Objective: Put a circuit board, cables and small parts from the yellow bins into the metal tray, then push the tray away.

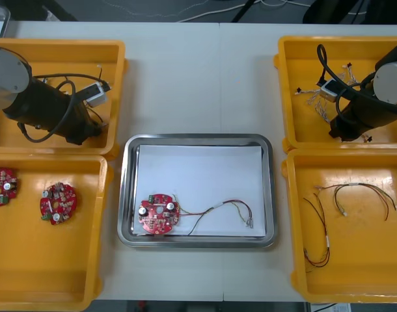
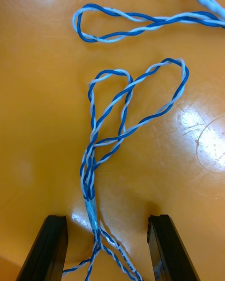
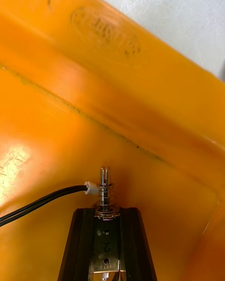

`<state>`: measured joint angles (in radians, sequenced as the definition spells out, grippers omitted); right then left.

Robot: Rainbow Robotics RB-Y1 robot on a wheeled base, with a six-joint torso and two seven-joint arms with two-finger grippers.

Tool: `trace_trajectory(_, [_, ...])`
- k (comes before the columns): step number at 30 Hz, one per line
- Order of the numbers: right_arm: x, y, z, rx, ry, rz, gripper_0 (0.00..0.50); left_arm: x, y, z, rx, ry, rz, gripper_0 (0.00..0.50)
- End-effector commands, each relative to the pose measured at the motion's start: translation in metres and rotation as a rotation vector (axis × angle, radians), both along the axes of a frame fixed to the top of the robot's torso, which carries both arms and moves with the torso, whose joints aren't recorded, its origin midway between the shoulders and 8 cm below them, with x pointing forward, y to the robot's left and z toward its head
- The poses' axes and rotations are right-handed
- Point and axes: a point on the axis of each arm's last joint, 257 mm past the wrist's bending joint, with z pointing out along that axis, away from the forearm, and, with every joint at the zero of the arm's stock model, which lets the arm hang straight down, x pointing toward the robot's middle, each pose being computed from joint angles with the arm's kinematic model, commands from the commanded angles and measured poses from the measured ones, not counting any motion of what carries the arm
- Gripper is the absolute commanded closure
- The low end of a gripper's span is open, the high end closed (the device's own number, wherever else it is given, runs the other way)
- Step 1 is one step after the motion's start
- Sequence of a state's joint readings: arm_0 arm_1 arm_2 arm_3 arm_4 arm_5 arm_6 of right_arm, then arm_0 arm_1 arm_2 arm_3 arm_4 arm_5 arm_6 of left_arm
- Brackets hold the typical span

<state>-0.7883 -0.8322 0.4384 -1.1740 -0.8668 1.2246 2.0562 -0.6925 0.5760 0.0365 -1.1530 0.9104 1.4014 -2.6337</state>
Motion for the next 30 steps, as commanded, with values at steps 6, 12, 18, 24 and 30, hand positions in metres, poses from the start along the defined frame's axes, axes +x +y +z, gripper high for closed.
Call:
trace_trajectory(6, [0.010, 0.028, 0.009, 0.011, -0.021, 0.062, 0.000, 0.000, 0.002, 0.023, 0.010, -0.035, -0.066, 0.500])
trace_trajectory(12, [0.012, 0.030, 0.010, 0.017, -0.030, 0.070, 0.248, 0.001, 0.013, 0.040, 0.010, -0.044, -0.065, 0.500])
trace_trajectory(18, [0.013, 0.033, 0.011, 0.020, -0.034, 0.077, 0.500, 0.004, 0.025, 0.062, 0.029, -0.061, -0.066, 0.500])
trace_trajectory(24, [0.015, 0.036, 0.016, 0.008, -0.046, 0.099, 0.500, 0.011, 0.032, 0.085, 0.034, -0.095, -0.063, 0.500])
trace_trajectory(30, [0.019, 0.036, 0.040, -0.031, -0.075, 0.127, 0.500, 0.016, 0.037, 0.109, 0.032, -0.125, -0.056, 0.500])
